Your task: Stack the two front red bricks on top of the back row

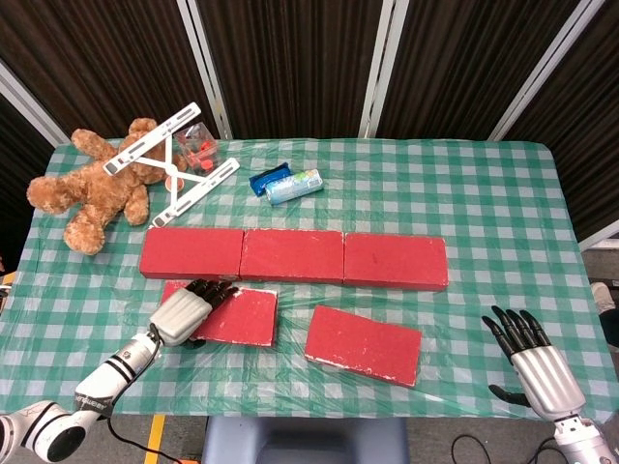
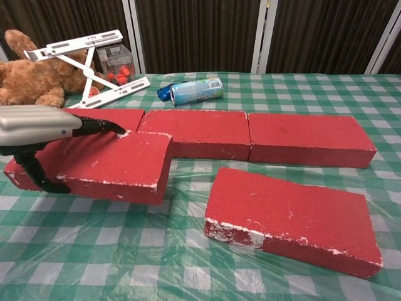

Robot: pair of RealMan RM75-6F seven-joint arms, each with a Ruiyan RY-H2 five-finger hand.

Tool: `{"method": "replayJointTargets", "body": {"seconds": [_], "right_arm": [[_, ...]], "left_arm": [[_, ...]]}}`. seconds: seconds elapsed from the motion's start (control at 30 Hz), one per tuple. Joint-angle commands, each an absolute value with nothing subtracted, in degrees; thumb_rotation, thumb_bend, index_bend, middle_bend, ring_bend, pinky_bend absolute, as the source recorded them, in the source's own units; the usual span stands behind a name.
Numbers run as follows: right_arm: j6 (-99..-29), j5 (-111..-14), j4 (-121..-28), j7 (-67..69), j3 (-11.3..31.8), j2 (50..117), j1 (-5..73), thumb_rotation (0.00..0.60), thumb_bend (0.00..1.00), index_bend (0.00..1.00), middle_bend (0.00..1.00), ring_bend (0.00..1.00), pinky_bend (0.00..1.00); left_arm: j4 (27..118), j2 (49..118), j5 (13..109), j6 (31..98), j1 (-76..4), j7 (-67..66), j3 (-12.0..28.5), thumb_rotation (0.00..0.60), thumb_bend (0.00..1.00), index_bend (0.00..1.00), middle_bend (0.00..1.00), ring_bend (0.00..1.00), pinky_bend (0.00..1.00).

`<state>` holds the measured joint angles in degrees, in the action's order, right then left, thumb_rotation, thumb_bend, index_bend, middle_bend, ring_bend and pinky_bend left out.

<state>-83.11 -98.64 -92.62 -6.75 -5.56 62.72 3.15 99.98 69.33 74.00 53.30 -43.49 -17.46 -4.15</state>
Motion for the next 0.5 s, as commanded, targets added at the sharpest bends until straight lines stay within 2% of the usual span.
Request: {"method": "replayJointTargets", "body": {"seconds": [0.03, 0.2, 0.5], "right_arm": [[-83.0, -98.6, -92.6, -6.6, -5.6, 62.6, 3.2, 0.6, 0.09, 0.0, 0.0, 0.0, 0.0], [-82.4, -98.1, -92.5, -6.6, -5.3, 62.7, 3.5, 0.6, 0.09, 0.0, 0.0, 0.0, 0.0], [-80.9, -95.7, -92.6, -7.6, -4.2, 63.3, 4.1, 0.6, 0.09, 0.0, 0.0, 0.0, 0.0]], "left_arm": [[101.2, 67.9, 74.1, 55.7, -42.5, -16.4, -2.0, 0.6, 0.33, 0.64, 1.0, 0.8, 0.96], [98.4, 69.0, 71.9, 55.7, -43.8, -16.0, 2.1, 0.6, 0.33, 0.64, 1.0, 0.81, 0.96], [84.8, 77.2, 62.9, 46.7, -50.5, -14.7, 8.5, 0.6, 0.33, 0.64, 1.0, 0.81, 0.96]]}}
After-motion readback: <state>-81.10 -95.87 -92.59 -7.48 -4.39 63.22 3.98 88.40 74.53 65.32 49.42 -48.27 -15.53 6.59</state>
